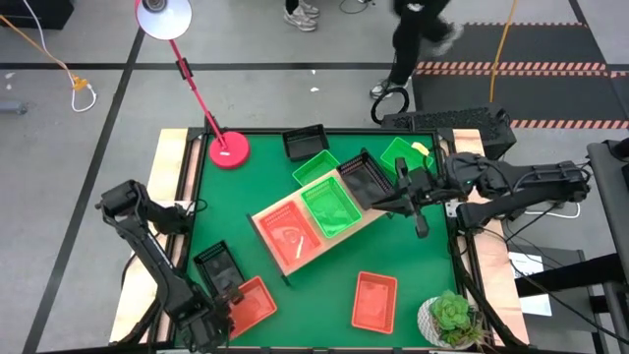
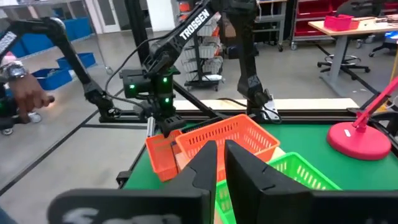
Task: Stack baskets on shelf by color
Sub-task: Stack the left orange bin on top of the orange bin on the shelf
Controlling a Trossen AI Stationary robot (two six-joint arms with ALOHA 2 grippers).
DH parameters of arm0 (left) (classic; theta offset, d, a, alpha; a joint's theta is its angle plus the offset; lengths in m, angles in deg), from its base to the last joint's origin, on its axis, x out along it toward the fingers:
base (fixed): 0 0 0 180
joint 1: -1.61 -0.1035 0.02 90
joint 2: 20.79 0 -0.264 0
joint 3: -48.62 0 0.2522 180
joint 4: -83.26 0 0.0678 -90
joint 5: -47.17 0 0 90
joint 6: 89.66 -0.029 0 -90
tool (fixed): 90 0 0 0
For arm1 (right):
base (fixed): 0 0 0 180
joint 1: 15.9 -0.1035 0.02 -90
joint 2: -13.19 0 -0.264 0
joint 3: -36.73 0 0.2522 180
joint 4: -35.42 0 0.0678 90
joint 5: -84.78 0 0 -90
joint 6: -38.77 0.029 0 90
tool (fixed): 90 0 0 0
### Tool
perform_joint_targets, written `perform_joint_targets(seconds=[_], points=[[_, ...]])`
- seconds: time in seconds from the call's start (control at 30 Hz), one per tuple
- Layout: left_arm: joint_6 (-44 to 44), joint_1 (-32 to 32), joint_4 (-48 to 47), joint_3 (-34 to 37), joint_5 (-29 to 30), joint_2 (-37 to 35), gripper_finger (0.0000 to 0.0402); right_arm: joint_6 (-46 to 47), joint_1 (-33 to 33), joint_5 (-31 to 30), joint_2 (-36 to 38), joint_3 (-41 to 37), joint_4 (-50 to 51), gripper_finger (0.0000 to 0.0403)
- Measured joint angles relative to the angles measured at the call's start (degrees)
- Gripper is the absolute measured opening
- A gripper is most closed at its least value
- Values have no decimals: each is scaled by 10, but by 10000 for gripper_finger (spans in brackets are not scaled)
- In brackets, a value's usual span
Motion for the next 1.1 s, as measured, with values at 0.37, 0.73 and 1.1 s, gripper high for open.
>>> perform_joint_targets(seconds=[0.37, 0.73, 1.1], points=[[6, -12, 73, -10, -18, -2, 13, 30, 0, -50, -7, 0, -27, 1], [72, -34, 35, -63, -6, -51, 3, 14, 0, -55, -6, 0, -23, 1], [119, -4, 36, -59, 14, -51, 75, 11, -2, -54, -4, 0, -13, 1]])
